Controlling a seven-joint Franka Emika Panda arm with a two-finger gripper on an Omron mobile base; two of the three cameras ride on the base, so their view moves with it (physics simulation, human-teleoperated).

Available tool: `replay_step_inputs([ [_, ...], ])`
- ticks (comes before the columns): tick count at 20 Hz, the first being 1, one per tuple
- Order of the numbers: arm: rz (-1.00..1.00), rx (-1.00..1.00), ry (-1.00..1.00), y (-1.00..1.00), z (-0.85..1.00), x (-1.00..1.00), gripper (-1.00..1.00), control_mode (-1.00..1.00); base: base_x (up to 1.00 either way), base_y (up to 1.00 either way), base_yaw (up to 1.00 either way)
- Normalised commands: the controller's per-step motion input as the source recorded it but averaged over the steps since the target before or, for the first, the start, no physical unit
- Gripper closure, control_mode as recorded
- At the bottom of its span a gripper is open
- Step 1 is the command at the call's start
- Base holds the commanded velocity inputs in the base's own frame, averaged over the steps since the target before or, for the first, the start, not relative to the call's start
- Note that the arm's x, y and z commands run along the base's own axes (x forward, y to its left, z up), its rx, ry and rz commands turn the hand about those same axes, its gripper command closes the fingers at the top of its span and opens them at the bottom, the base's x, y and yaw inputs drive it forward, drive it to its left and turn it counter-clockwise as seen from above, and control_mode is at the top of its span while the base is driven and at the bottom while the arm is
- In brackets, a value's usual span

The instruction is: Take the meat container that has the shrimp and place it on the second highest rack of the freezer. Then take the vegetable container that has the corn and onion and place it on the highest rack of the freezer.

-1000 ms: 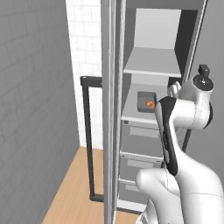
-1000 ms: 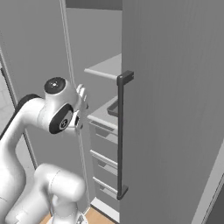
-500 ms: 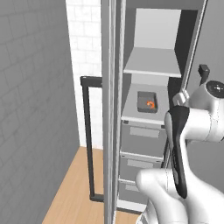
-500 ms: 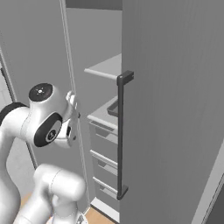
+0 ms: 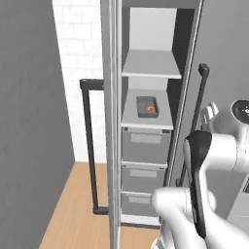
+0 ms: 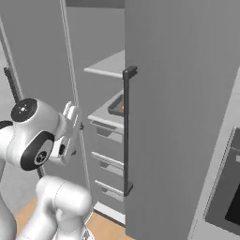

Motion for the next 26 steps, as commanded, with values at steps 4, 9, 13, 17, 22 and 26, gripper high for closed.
replay_step_inputs([
  [4,0.0,0.0,0.0,0.0,0.0,0.0,-1.0,1.0,-0.8,-0.2,-0.47],
  [9,0.0,0.0,0.0,0.0,0.0,0.0,-1.0,1.0,0.1,-0.97,-0.11],
  [13,0.0,0.0,0.0,0.0,0.0,0.0,-1.0,1.0,0.21,-1.0,-0.08],
  [17,0.0,0.0,0.0,0.0,0.0,0.0,-1.0,1.0,0.0,-1.0,-0.29],
  [22,0.0,0.0,0.0,0.0,0.0,0.0,-1.0,1.0,0.1,-1.0,-0.3],
  [26,0.0,0.0,0.0,0.0,0.0,0.0,-1.0,1.0,0.67,-1.0,-0.07],
])
